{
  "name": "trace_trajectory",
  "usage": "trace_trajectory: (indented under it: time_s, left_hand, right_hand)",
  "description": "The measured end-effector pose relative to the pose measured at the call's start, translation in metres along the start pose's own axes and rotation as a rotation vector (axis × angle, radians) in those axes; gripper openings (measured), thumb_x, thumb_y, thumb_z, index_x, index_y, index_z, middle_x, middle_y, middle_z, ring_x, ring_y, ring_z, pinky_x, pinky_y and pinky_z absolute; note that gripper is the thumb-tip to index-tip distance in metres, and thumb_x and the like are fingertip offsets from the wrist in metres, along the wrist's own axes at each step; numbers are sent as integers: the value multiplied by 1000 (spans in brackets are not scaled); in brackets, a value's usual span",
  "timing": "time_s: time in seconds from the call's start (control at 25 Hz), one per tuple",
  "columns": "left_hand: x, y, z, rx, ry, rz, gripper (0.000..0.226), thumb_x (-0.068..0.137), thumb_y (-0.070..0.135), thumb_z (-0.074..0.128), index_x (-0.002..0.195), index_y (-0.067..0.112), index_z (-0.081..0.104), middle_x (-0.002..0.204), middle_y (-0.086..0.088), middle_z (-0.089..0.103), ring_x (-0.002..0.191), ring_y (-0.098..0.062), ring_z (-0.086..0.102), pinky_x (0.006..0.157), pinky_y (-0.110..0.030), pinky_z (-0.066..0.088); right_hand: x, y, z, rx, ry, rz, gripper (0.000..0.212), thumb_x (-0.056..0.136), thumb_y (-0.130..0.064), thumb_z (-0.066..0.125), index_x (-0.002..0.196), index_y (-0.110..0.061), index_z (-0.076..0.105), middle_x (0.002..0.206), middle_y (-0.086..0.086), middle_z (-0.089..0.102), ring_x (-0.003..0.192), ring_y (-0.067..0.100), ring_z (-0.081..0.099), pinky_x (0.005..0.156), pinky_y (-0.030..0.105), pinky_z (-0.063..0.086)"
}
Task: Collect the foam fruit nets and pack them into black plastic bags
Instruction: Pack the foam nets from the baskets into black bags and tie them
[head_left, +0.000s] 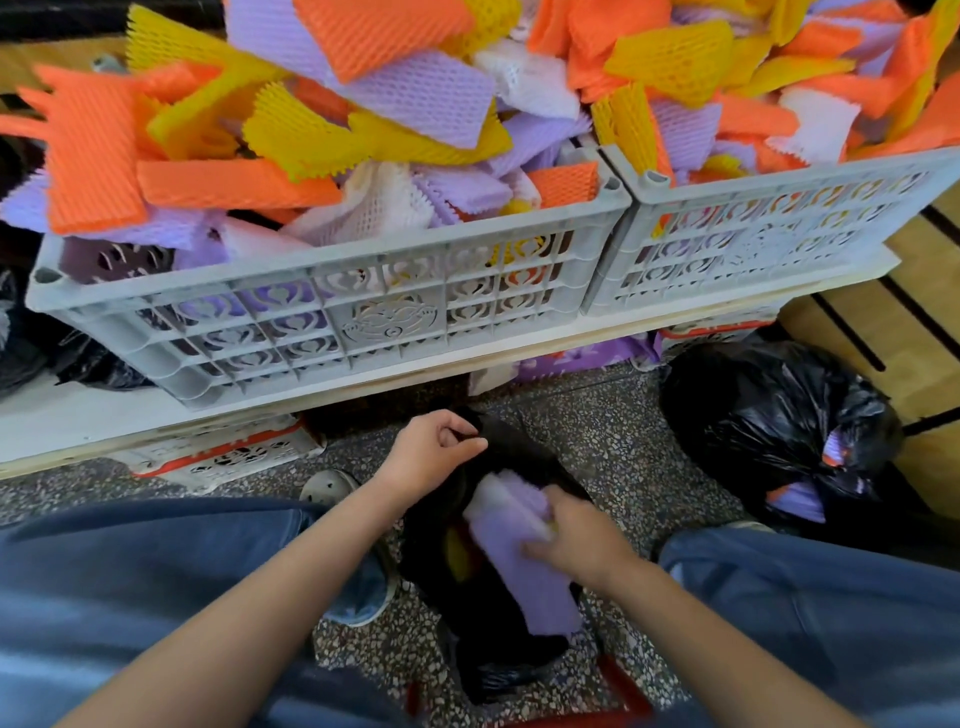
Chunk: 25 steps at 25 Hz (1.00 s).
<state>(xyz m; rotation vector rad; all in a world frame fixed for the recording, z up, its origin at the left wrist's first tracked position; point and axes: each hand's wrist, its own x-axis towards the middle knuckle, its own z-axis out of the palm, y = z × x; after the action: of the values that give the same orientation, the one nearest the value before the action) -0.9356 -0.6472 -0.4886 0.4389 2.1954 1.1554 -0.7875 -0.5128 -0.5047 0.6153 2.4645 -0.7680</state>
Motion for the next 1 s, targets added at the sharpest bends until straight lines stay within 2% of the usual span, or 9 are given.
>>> trace_trajectory:
  time_s: [0.2, 0.28, 0.36, 0.44, 0.52, 0.64, 0.76, 0.88, 1.0]
  left_hand:
    - [-8, -8, -13, 451, -295, 98, 21, 90, 25, 63, 108, 18, 70, 82, 11, 60, 76, -2, 53, 67, -13, 36]
    - [-12, -4, 0, 282, -364, 109, 17, 92, 21, 59, 100, 13, 72, 89, 9, 65, 79, 6, 54, 74, -14, 38]
    - [-11, 2, 14, -61, -223, 44, 17, 95, 16, 54, 85, 12, 68, 79, 7, 63, 71, 8, 53, 72, -16, 40]
    - [-7, 1, 19, -476, -17, -136, 23, 97, 15, 50, 78, 15, 64, 78, 0, 61, 78, -8, 55, 72, -25, 41]
    - [-4, -6, 16, -768, 102, -306, 24, 98, 16, 47, 80, 14, 63, 80, -6, 61, 79, -19, 55, 69, -28, 44]
    - [-11, -16, 9, -827, 121, -425, 23, 99, 15, 44, 85, 12, 61, 74, -3, 66, 67, -13, 62, 54, -19, 50]
    - [-18, -23, 5, -881, 101, -477, 21, 100, 14, 43, 89, 7, 60, 66, 1, 69, 57, -6, 65, 49, -17, 50]
    - [-15, -29, 0, -865, 106, -495, 15, 98, 16, 48, 91, 11, 60, 73, 0, 68, 57, -4, 65, 49, -15, 49]
    - [-6, -33, -2, -900, 148, -499, 14, 96, 14, 50, 88, 13, 61, 70, 2, 68, 56, -4, 63, 49, -14, 48]
  right_hand:
    - [11, 25, -42, -72, 303, 181, 38, 85, -40, 63, 108, -16, 44, 117, 5, 54, 109, 26, 52, 75, 32, 39]
    - [13, 20, -56, -103, 429, 161, 39, 87, -39, 61, 114, -17, 44, 117, 1, 50, 111, 22, 48, 73, 32, 37]
    - [17, 7, -55, -42, 514, 98, 41, 87, -38, 61, 117, -17, 43, 115, 0, 49, 110, 21, 48, 74, 32, 38]
    - [19, -4, -38, 84, 506, 29, 39, 85, -39, 62, 114, -20, 44, 109, -2, 52, 102, 21, 52, 75, 32, 41]
    - [20, -4, -15, 148, 380, -10, 38, 83, -42, 63, 109, -22, 45, 104, -4, 55, 97, 20, 56, 73, 31, 42]
    - [27, 11, 4, 51, 151, 30, 40, 83, -42, 63, 110, -18, 46, 108, 2, 57, 107, 25, 53, 73, 32, 39]
    - [49, 25, -5, -126, 37, 136, 48, 83, -42, 63, 120, -16, 45, 120, 8, 54, 116, 29, 48, 84, 33, 42]
    - [73, 9, -20, -85, 211, 161, 50, 84, -41, 63, 120, -12, 44, 121, 10, 51, 114, 30, 49, 83, 35, 43]
    - [80, -31, -9, 204, 460, 106, 53, 85, -36, 65, 125, -11, 41, 121, 8, 51, 111, 27, 52, 81, 36, 45]
